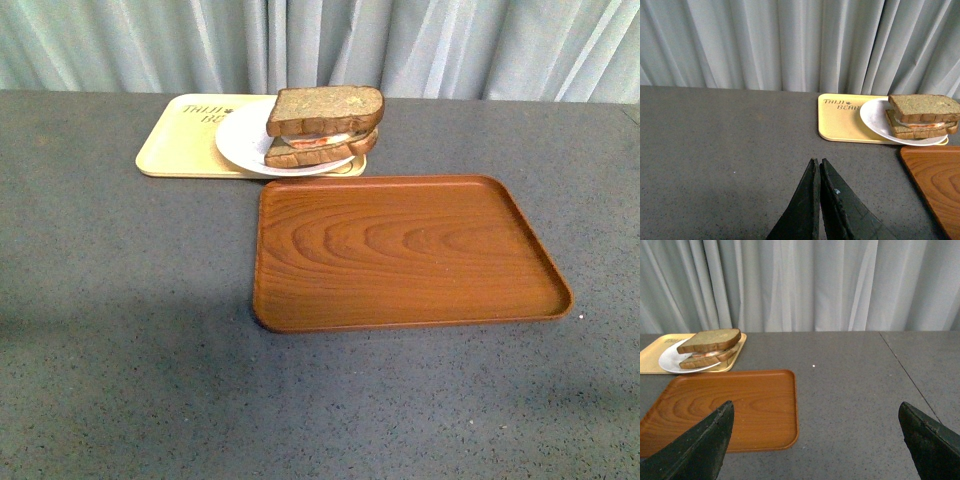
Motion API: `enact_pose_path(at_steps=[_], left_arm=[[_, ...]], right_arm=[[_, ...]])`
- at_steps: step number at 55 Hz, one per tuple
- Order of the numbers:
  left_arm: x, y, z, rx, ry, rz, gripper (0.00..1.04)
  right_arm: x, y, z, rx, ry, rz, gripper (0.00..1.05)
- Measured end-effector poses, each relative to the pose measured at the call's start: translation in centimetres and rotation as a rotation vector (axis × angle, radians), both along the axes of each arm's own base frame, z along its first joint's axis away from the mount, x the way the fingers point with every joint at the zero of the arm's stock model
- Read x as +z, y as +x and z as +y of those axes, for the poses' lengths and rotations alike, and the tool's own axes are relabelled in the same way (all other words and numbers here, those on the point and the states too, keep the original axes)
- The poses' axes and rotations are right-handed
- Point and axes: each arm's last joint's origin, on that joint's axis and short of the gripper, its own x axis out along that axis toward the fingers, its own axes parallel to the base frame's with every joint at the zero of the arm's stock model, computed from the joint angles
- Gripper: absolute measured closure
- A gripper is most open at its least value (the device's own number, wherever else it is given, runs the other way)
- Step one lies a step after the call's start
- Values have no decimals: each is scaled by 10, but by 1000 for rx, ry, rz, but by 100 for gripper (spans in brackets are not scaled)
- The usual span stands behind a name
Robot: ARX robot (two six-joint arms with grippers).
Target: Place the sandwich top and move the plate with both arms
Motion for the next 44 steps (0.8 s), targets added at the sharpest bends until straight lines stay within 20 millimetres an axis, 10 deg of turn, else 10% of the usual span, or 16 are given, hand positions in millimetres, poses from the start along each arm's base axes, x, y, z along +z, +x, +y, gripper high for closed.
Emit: enact_pose_path(at_steps=[44], left_arm=[[8,-39,0,0,3,-27,103]], right_arm=[[0,0,0,0,0,0,9]])
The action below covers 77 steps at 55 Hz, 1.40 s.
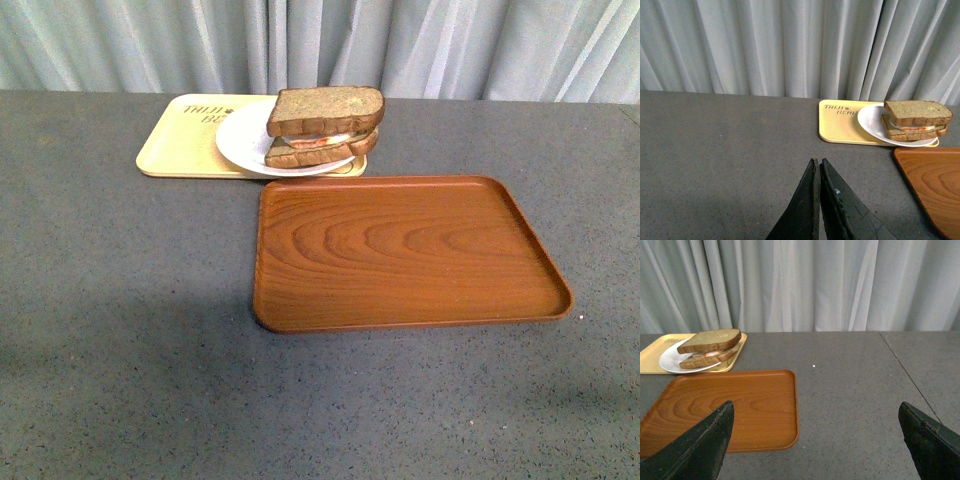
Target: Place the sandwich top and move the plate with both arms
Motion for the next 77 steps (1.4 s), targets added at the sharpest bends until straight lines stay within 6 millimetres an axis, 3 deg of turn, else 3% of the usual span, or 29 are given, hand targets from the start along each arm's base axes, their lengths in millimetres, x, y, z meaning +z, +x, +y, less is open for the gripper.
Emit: enact_pose_path(at_steps=[26,33,50,68,77], left_arm=[[0,-8,0,0,0,-1,103],[-4,-18,0,0,0,13,103],[-4,-19,0,0,0,16,102],[-4,-19,0,0,0,16,44],[-4,-19,0,0,2,16,7]], right_arm=[[0,0,0,0,0,0,9],[0,0,0,0,0,0,9],[0,0,0,0,0,0,9],[0,0,0,0,0,0,9],[0,0,0,0,0,0,9]])
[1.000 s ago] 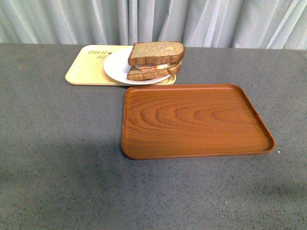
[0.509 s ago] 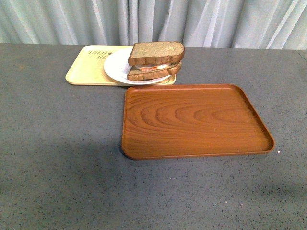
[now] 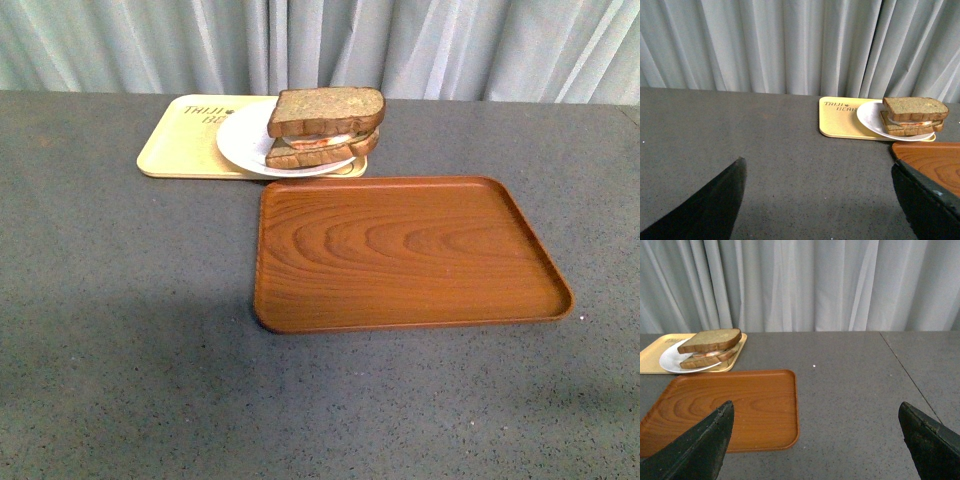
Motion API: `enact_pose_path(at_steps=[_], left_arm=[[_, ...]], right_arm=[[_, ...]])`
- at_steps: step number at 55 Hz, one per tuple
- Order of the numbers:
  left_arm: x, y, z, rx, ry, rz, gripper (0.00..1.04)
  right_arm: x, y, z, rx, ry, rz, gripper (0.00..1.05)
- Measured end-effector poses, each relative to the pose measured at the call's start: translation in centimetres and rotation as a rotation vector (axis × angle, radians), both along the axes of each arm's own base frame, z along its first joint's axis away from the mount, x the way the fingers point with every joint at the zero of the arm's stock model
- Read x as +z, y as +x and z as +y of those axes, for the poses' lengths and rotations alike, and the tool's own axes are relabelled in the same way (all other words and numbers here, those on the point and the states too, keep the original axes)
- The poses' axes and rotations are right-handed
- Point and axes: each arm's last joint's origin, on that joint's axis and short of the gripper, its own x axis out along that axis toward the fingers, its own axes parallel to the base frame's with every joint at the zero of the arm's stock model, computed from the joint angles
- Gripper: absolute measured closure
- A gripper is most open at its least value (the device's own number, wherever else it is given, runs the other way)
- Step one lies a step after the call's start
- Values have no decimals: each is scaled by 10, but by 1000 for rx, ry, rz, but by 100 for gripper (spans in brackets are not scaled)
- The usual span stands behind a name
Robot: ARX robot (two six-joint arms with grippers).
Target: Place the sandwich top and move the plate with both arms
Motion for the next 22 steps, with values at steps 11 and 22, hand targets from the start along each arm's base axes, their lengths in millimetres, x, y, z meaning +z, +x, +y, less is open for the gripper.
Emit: enact_pose_path(at_steps=[11,22], left_arm=[[0,0,0,0,0,0,9],[0,0,0,0,0,0,9]], right_arm=[[0,0,0,0,0,0,9],[0,0,0,0,0,0,9]])
